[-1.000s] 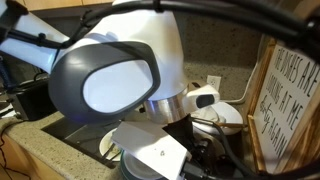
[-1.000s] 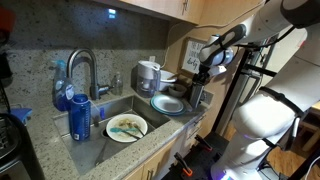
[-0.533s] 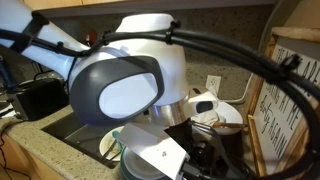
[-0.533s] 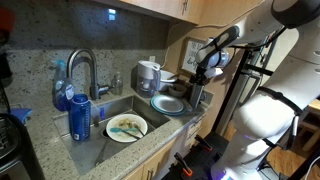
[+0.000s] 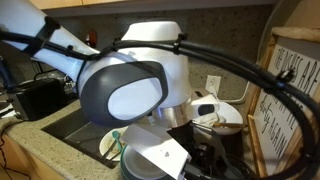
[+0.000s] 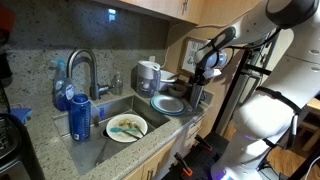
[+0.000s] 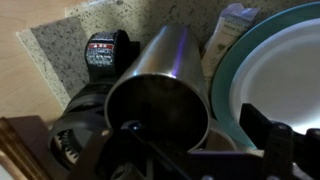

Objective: Pick up the flask and put it in the sink

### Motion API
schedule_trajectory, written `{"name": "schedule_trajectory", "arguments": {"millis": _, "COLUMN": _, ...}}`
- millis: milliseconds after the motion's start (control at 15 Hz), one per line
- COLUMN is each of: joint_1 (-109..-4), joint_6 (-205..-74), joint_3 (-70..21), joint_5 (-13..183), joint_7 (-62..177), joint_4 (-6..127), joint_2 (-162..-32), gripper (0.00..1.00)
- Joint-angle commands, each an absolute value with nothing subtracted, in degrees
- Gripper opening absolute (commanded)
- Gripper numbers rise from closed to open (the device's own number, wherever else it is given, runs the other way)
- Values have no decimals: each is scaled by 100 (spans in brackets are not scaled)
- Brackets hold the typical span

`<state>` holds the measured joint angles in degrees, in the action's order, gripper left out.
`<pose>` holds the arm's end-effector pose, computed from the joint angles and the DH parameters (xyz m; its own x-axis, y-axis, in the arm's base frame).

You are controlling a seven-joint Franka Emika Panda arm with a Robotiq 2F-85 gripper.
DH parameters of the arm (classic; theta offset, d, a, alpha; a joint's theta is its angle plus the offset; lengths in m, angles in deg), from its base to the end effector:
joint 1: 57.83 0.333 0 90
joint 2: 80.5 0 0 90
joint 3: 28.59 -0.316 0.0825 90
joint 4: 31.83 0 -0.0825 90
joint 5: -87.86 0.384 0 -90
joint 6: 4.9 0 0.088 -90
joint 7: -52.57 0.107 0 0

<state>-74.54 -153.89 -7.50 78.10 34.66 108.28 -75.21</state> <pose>0.3932 -0.3008 0.3577 0.9612 -0.1934 0.1967 -0.2252 -0.9619 0.1547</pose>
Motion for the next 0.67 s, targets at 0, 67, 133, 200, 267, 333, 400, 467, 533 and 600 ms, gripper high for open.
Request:
{"name": "schedule_trajectory", "arguments": {"millis": 0, "joint_1": -7506, "joint_6": -15462, "joint_3": -777, "joint_5": 7962, "joint_7": 3295, "joint_4": 10750, "joint_2": -7594, "gripper": 58}}
{"name": "schedule_trajectory", "arguments": {"millis": 67, "joint_1": -7513, "joint_6": -15456, "joint_3": -774, "joint_5": 7952, "joint_7": 3292, "joint_4": 10753, "joint_2": -7587, "gripper": 51}}
{"name": "schedule_trajectory", "arguments": {"millis": 133, "joint_1": -7515, "joint_6": -15454, "joint_3": -774, "joint_5": 7951, "joint_7": 3288, "joint_4": 10756, "joint_2": -7583, "gripper": 42}}
{"name": "schedule_trajectory", "arguments": {"millis": 200, "joint_1": -7519, "joint_6": -15450, "joint_3": -772, "joint_5": 7943, "joint_7": 3288, "joint_4": 10759, "joint_2": -7580, "gripper": 35}}
{"name": "schedule_trajectory", "arguments": {"millis": 267, "joint_1": -7522, "joint_6": -15437, "joint_3": -771, "joint_5": 7938, "joint_7": 3283, "joint_4": 10755, "joint_2": -7580, "gripper": 27}}
{"name": "schedule_trajectory", "arguments": {"millis": 333, "joint_1": -7528, "joint_6": -15430, "joint_3": -773, "joint_5": 7913, "joint_7": 3298, "joint_4": 10756, "joint_2": -7577, "gripper": 20}}
{"name": "schedule_trajectory", "arguments": {"millis": 400, "joint_1": -7537, "joint_6": -15418, "joint_3": -779, "joint_5": 7868, "joint_7": 3341, "joint_4": 10750, "joint_2": -7575, "gripper": 13}}
{"name": "schedule_trajectory", "arguments": {"millis": 467, "joint_1": -7551, "joint_6": -15386, "joint_3": -790, "joint_5": 7787, "joint_7": 3400, "joint_4": 10742, "joint_2": -7571, "gripper": 5}}
{"name": "schedule_trajectory", "arguments": {"millis": 533, "joint_1": -7560, "joint_6": -15351, "joint_3": -796, "joint_5": 7740, "joint_7": 3444, "joint_4": 10730, "joint_2": -7573, "gripper": 3}}
{"name": "schedule_trajectory", "arguments": {"millis": 600, "joint_1": -7561, "joint_6": -15309, "joint_3": -798, "joint_5": 7737, "joint_7": 3444, "joint_4": 10724, "joint_2": -7563, "gripper": 1}}
